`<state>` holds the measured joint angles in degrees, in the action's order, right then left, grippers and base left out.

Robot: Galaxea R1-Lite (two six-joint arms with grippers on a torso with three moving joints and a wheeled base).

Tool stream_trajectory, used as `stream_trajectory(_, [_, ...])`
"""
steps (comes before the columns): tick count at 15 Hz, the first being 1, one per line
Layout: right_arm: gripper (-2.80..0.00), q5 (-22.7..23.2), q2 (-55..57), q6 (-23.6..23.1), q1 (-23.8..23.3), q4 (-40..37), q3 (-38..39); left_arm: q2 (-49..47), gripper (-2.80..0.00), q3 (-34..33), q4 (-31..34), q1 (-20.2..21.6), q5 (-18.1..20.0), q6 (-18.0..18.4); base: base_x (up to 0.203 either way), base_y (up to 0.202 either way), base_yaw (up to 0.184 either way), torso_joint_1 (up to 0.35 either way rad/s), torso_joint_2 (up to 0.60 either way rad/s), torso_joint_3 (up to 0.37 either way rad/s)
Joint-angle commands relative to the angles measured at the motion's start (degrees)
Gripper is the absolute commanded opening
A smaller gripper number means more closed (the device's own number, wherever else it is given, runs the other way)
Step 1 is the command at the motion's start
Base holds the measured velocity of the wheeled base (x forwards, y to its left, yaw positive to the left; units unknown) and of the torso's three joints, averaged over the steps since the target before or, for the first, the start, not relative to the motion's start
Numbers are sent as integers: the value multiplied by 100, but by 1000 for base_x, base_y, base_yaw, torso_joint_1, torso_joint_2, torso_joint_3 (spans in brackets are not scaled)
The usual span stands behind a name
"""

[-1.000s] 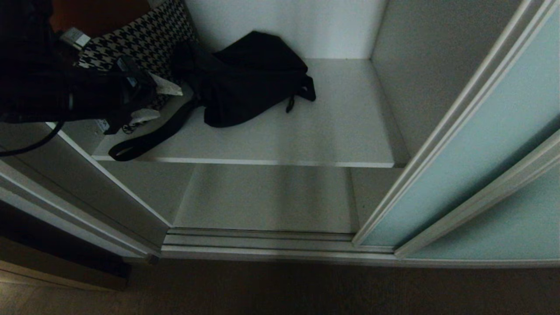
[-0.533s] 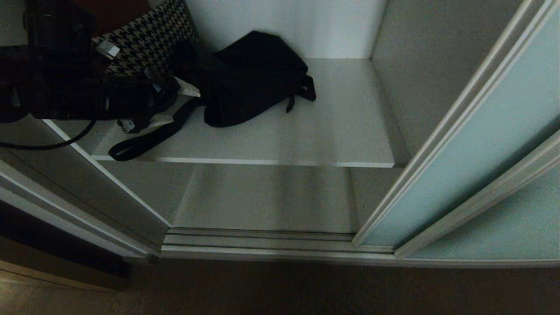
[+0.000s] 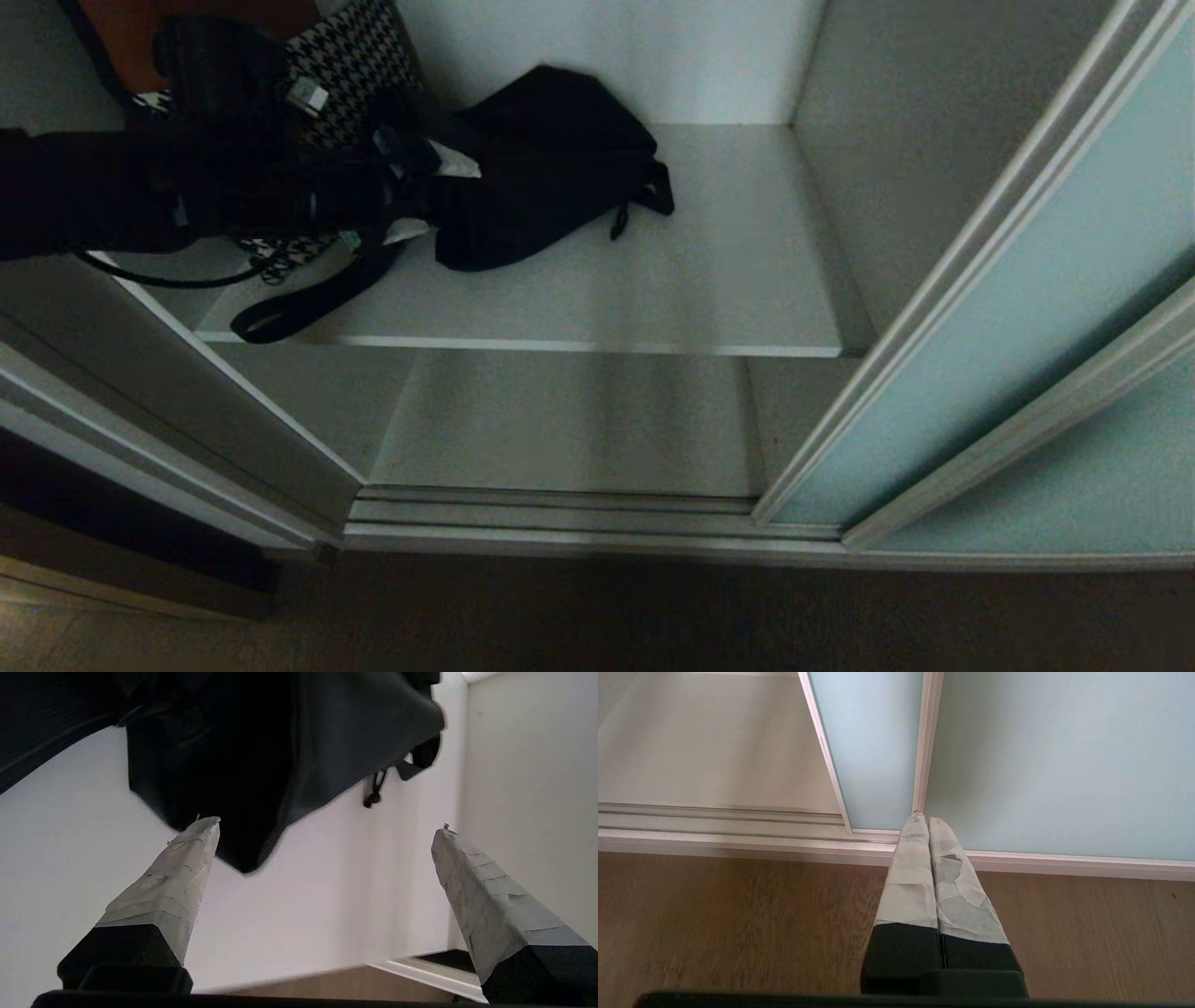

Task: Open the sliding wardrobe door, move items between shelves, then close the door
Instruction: Place the bag on the lower shelf

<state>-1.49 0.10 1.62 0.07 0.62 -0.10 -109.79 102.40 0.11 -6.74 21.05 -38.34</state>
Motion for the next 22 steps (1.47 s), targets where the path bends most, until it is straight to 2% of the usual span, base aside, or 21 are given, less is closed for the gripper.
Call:
stream_trajectory(1, [-280,-9,8,5,1,-1,1,-347,0,227,6,-2,30,-21,0,0,0,0,0,0])
stream_trajectory(5, [-280,-1,8,5,1,-1,1,-968,0,845,-42,-8,42,-8,0,0,0,0,0,0])
stream_trajectory(8, [-280,-1,8,5,1,7,1,-1246,0,877,-865,-74,166,-21,0,0,0,0,0,0])
stream_trajectory(11, [-280,-1,8,5,1,-1,1,-1419,0,878,-1182,-166,507,7,0,0,0,0,0,0])
stream_trajectory(15, [-280,-1,8,5,1,8,1,-1722,0,901,-1816,-249,539,27,0,0,0,0,0,0])
stream_trajectory(18, [-280,-1,8,5,1,-1,1,-1999,0,921,-2653,-249,534,46,0,0,0,0,0,0])
stream_trajectory(21, [-280,-1,1,5,1,-1,1,-2046,0,914,-2822,-249,574,72,0,0,0,0,0,0])
stream_trajectory(22, [-280,-1,8,5,1,-1,1,-2052,-15,922,-2815,-249,584,46,0,0,0,0,0,0])
